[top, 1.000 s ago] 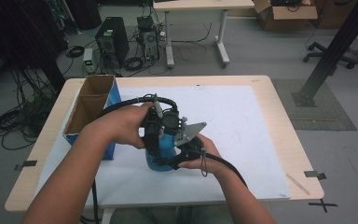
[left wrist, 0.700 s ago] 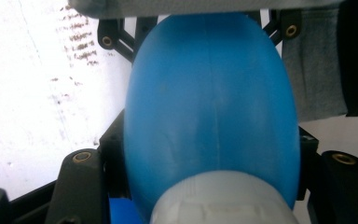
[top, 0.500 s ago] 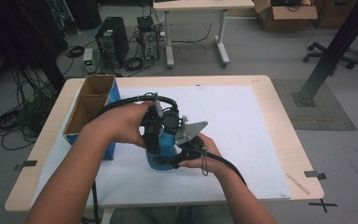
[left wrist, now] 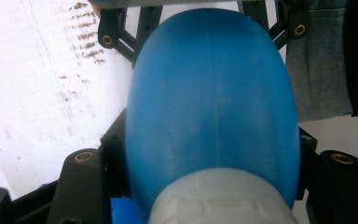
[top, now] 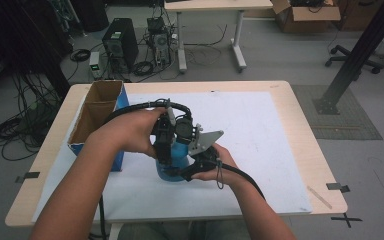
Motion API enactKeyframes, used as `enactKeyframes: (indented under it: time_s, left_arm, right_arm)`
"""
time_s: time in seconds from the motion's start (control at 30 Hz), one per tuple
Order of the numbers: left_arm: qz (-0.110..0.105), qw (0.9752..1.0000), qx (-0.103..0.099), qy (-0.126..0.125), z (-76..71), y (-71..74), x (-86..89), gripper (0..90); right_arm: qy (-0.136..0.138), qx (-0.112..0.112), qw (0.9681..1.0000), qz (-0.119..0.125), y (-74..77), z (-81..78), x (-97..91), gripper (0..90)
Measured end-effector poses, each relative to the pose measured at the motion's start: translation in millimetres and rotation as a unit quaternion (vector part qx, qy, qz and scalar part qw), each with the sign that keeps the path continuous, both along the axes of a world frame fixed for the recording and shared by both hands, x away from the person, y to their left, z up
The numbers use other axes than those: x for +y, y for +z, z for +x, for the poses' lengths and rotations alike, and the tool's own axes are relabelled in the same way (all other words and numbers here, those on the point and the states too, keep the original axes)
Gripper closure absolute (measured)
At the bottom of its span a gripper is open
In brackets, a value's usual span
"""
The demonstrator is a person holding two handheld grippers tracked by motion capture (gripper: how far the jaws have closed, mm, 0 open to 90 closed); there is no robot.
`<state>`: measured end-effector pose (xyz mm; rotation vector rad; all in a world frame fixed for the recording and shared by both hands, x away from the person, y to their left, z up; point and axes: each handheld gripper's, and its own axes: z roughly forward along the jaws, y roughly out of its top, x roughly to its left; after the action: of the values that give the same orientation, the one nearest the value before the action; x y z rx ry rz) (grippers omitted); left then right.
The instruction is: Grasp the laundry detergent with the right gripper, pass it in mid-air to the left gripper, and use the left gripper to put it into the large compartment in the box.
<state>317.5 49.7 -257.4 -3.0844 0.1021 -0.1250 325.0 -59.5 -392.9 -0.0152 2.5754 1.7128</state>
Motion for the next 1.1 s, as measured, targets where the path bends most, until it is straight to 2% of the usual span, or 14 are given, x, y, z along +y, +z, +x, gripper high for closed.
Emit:
enactKeyframes:
  time_s: [0.3,0.6,0.73,0.8,0.93,1.1]
  left_arm:
    - [-0.004,1.0,0.002,0.007,1.5,0.9,1.8,38.9]
    - [-0.003,0.9999,0.002,0.009,1.9,2.6,3.4,38.9]
    - [-0.006,0.9999,0.001,0.011,1.3,3.8,3.3,38.8]
    - [-0.004,0.9999,0.0,0.01,1.5,5.0,2.7,38.8]
    - [-0.005,0.9999,-0.001,0.011,1.6,5.9,2.5,38.8]
    - [-0.003,0.9999,0.005,0.012,2.4,6.9,2.3,38.8]
  right_arm:
    - [-0.016,0.017,0.9997,0.007,-4.6,0.5,-2.1,24.6]
    - [-0.021,0.017,0.9995,0.017,-4.2,1.2,-6.0,18.8]
    - [-0.018,0.024,0.9994,0.018,-4.3,1.1,-7.4,16.0]
    - [-0.02,0.026,0.9993,0.02,-4.7,1.2,-8.0,10.9]
    - [-0.017,0.03,0.9992,0.021,-5.3,1.0,-9.1,9.0]
    - [-0.016,0.04,0.9987,0.026,-4.6,0.3,-13.0,2.3]
